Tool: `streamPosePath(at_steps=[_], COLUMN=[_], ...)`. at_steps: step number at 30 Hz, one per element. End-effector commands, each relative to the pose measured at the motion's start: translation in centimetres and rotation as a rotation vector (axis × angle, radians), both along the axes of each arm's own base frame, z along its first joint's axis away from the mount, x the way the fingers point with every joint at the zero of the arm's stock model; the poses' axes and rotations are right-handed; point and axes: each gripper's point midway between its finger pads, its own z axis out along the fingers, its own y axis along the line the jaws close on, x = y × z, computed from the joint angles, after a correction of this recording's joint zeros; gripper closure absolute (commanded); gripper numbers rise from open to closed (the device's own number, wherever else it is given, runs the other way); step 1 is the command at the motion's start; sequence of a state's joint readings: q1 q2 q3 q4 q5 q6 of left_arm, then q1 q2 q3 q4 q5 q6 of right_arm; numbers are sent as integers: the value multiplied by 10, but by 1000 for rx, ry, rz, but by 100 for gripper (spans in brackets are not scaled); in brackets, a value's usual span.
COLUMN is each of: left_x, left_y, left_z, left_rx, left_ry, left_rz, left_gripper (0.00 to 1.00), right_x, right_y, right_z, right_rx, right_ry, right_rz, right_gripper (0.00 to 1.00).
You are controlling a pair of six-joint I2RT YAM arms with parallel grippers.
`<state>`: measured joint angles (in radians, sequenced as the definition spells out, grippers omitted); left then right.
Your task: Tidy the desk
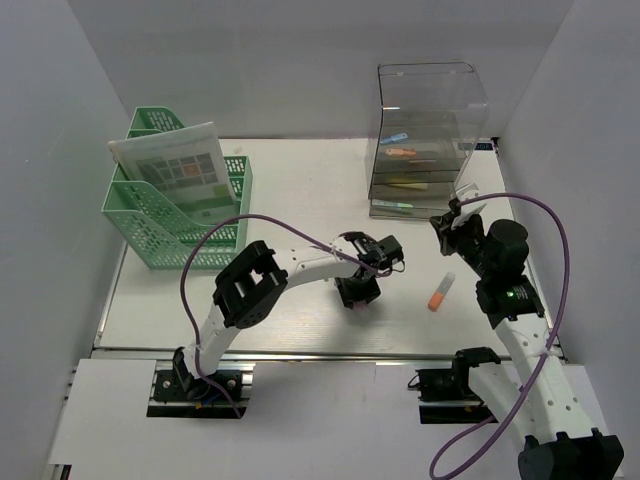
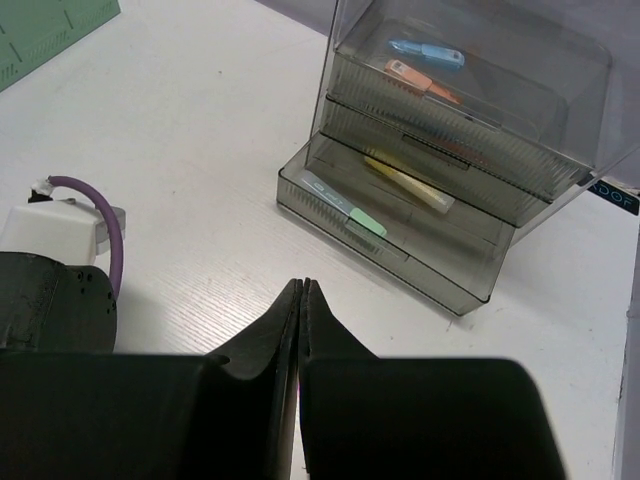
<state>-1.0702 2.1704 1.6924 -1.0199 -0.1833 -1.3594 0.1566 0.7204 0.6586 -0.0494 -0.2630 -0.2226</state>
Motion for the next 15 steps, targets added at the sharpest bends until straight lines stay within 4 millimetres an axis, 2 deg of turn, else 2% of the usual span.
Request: streamPosePath(at_steps=[1, 6, 7, 9, 11, 12, 13, 14, 15], left_x=[12, 10, 13, 17, 16, 22, 30, 29, 34], left_y=[4, 10, 14, 13, 2, -4, -15, -21, -26], left_z=[9, 6, 7, 11, 23, 32, 45, 52, 60], left_rx=[8, 20, 24, 23, 4, -10, -40, -50, -46], left_ry=[-39, -42, -43, -65, -99, -136, -175, -193, -230], left_rz=[36, 35, 40, 26, -58, -154, -216, -277, -423], left_gripper=[46, 61, 68, 73, 81, 85, 92, 93, 94], right_x=[2, 1, 2, 2, 4, 5, 7, 9, 10], right_y=[-5, -6, -8, -8, -11, -13, -15, -19, -20], right_z=[13, 9, 8, 8, 8, 6, 13, 14, 13], right_rx=[15, 11, 10, 13, 21, 23, 34, 36, 38], right_ry=[-49, -45, -42, -41, -34, -29, -55, -57, -54], right_rz=[-28, -31, -38, -44, -60, -73, -86, -109, -118], right_gripper=[100, 100, 100, 100, 100, 100, 100, 92, 92])
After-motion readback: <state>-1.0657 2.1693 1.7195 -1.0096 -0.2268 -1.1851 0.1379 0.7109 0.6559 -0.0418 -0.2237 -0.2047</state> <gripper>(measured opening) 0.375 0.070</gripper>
